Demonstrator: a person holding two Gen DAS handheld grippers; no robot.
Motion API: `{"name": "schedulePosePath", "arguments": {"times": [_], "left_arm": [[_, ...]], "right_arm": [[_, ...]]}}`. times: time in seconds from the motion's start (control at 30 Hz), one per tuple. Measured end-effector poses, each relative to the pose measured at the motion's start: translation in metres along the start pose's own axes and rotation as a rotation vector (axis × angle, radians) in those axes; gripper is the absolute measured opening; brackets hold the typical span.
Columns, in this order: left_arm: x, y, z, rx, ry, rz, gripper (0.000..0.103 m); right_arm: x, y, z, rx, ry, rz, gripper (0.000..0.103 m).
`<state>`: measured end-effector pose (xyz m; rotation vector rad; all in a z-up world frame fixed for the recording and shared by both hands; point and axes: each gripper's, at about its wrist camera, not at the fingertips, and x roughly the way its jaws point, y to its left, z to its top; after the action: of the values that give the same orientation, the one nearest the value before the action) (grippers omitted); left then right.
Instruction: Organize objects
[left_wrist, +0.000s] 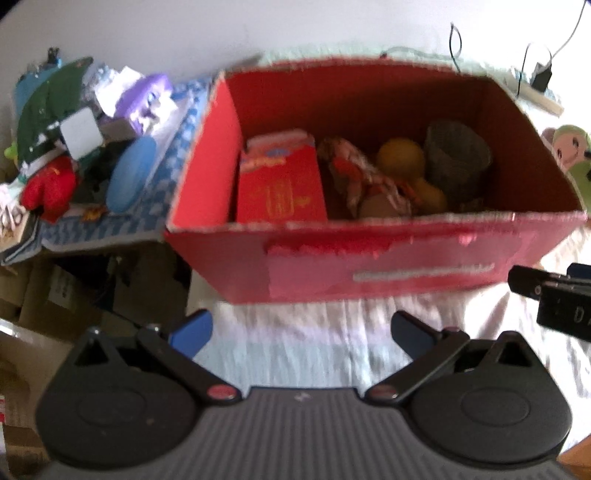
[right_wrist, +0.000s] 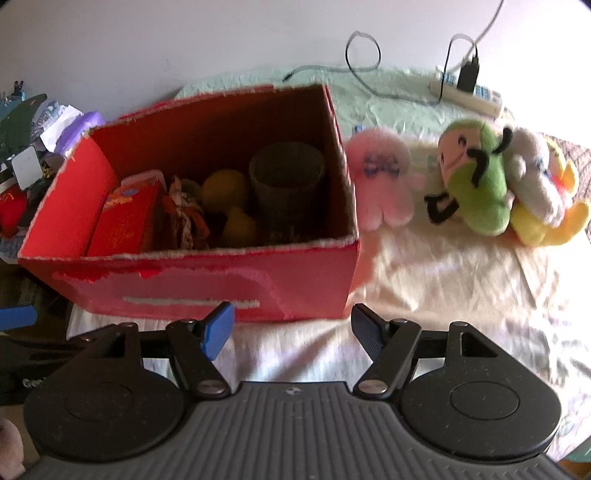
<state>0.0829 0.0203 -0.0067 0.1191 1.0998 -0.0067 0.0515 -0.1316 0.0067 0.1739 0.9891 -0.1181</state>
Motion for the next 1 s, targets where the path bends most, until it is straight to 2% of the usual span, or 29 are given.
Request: {"name": "schedulePosePath", "arguments": {"times": [0.23, 0.67, 0.83, 1.0], "left_arm": [[0.019, -0.013, -0.015, 0.026, 0.106, -0.049, 0.102], [0.029, -0.033, -0.023, 0.080, 0.152, -0.057, 0.102], [0.028, -0.030, -0.021, 0.078, 0.155, -0.059, 0.102], [0.008, -0.019, -0.007, 0.051, 0.087, -0.051, 0.102]], "right_arm": [[0.007, -0.008, -0.013, 0.026, 0.042, -0.019, 0.073], [0.011, -0.017, -0.025, 0.047, 0.095, -0.007, 0.073], [0.012, -0.014, -0.023, 0.036, 0.103, 0.008, 0.073], [-0.003, -0.006, -0.011, 0.012, 0.057, 0.039, 0.073]]}}
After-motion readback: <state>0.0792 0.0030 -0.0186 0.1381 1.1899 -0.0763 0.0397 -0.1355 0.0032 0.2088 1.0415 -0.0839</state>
